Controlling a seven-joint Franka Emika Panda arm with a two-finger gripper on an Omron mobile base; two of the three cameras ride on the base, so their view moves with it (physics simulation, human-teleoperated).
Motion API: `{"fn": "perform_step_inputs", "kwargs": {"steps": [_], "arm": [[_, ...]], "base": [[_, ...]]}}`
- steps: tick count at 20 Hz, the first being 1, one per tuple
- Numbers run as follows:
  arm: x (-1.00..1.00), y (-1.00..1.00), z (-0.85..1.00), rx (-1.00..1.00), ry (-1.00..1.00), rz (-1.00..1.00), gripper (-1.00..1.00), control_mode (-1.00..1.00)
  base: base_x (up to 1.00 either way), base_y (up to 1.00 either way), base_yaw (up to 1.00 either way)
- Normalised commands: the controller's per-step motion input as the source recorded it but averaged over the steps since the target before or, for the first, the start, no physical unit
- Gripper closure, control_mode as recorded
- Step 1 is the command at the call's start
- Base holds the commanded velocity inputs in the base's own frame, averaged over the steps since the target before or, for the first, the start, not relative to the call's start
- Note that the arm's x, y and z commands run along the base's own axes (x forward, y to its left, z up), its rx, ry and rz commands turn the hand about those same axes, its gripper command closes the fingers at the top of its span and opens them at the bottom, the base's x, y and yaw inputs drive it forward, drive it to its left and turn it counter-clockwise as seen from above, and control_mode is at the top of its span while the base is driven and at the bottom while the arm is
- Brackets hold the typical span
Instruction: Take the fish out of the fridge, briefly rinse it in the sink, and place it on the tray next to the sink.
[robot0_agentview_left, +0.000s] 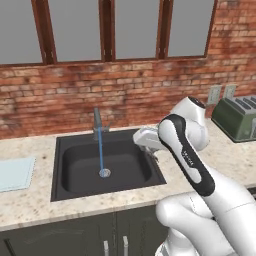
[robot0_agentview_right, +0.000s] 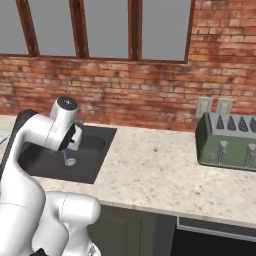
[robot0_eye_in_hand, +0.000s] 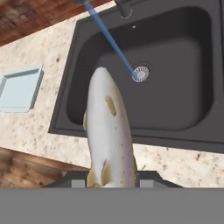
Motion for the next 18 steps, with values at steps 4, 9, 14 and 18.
{"fn": "perform_step_inputs", "kwargs": {"steps": [4, 9, 14, 18], "arm": [[0.18, 0.08, -0.16, 0.01, 0.05, 0.01, 1.00, -1.00], [0.57, 0.00, -0.19, 0.13, 0.03, 0.03, 1.00, -1.00], [1.00, 0.00, -0.17, 0.17, 0.09, 0.08, 1.00, -1.00], [0.97, 0.00, -0.08, 0.14, 0.12, 0.08, 1.00, -1.00]], "base": [[0.00, 0.00, 0.00], [0.00, 0.00, 0.00], [0.00, 0.00, 0.00], [0.00, 0.00, 0.00]]}}
